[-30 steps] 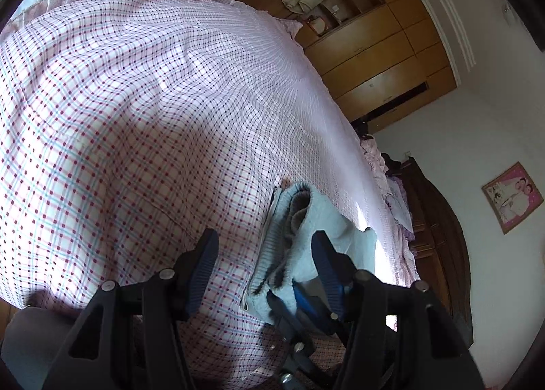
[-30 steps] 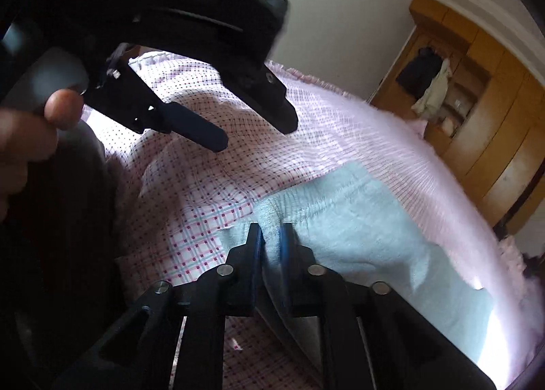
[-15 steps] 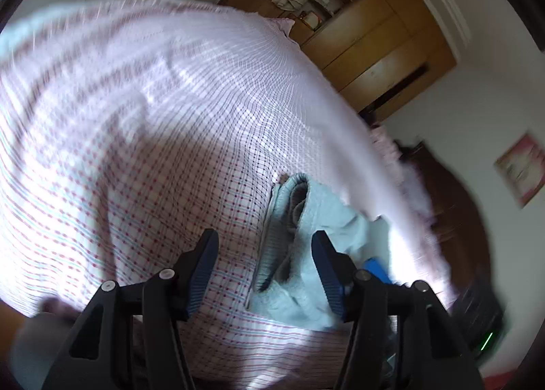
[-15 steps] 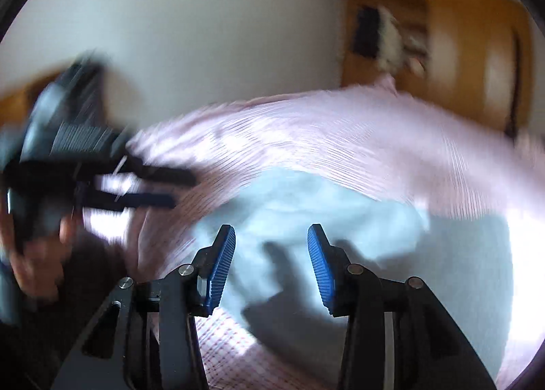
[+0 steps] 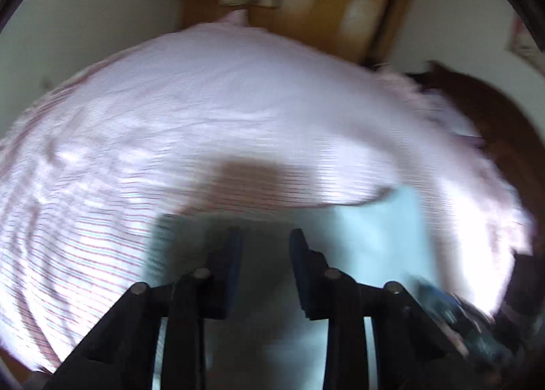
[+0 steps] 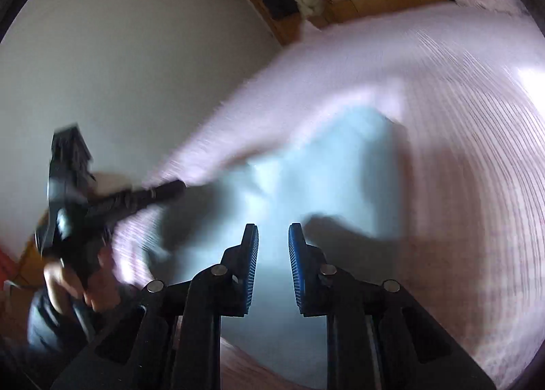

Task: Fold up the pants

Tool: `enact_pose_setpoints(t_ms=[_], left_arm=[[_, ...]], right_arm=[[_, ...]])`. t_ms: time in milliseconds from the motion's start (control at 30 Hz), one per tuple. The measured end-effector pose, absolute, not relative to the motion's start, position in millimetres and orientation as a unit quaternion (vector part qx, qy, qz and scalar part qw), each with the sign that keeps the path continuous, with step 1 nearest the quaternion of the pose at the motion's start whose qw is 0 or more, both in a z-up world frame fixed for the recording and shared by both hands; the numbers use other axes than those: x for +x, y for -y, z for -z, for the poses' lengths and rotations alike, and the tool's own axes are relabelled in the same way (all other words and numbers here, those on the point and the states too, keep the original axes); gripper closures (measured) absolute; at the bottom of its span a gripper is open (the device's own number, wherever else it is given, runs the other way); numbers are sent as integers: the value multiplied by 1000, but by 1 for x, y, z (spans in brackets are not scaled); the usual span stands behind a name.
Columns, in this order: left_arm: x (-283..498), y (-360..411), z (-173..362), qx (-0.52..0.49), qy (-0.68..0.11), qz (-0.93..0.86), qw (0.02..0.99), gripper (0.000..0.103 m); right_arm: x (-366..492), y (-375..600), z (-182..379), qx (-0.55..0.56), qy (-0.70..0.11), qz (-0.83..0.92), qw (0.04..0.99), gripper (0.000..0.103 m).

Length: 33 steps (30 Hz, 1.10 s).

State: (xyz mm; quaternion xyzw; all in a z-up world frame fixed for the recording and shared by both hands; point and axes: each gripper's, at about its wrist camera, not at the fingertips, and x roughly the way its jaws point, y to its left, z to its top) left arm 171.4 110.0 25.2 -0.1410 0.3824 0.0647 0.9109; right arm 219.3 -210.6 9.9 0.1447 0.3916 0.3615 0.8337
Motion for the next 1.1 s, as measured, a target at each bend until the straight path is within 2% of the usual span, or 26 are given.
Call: enact_pose_setpoints(t_ms=[33,67,167,233,300,367,533,767,967,1033,1100], left_arm=[[178,-121,-13,-142,-394,-82,904,91],[184,-134,-2,-155,-407,-92,895,100],[185,-155,7,-221,-407,-70,884,100],[179,-149,-2,-206,-399,-76,890,100],[171,-136,-13,-187,-394,-73,897,92],[160,-127,-15,-194,-394,-57,896,88],[141,-119,8,-184,-400,-55,896,88],[114,-117,-9,-180,-403,-50,896,88],[106,-121,9,-183,-429,-52,883,88],[106,-116,-2,-171,-424,-51,888,86],[112,-106,-12,-158,-417,-38,894,72]], right_arm=[[220,214,5,139,-415,-351,828,103],[219,218,17,138,-429,-343,824,103],[214,232,24,169,-419,-359,817,103],[215,232,19,165,-423,-357,816,103],[216,233,11,171,-419,-360,816,103],[218,232,4,184,-407,-381,809,103],[210,215,14,160,-422,-399,798,103],[207,225,15,188,-428,-400,788,103],[207,227,23,207,-427,-406,781,103],[205,237,17,231,-408,-423,775,103],[209,241,15,258,-392,-437,767,103]])
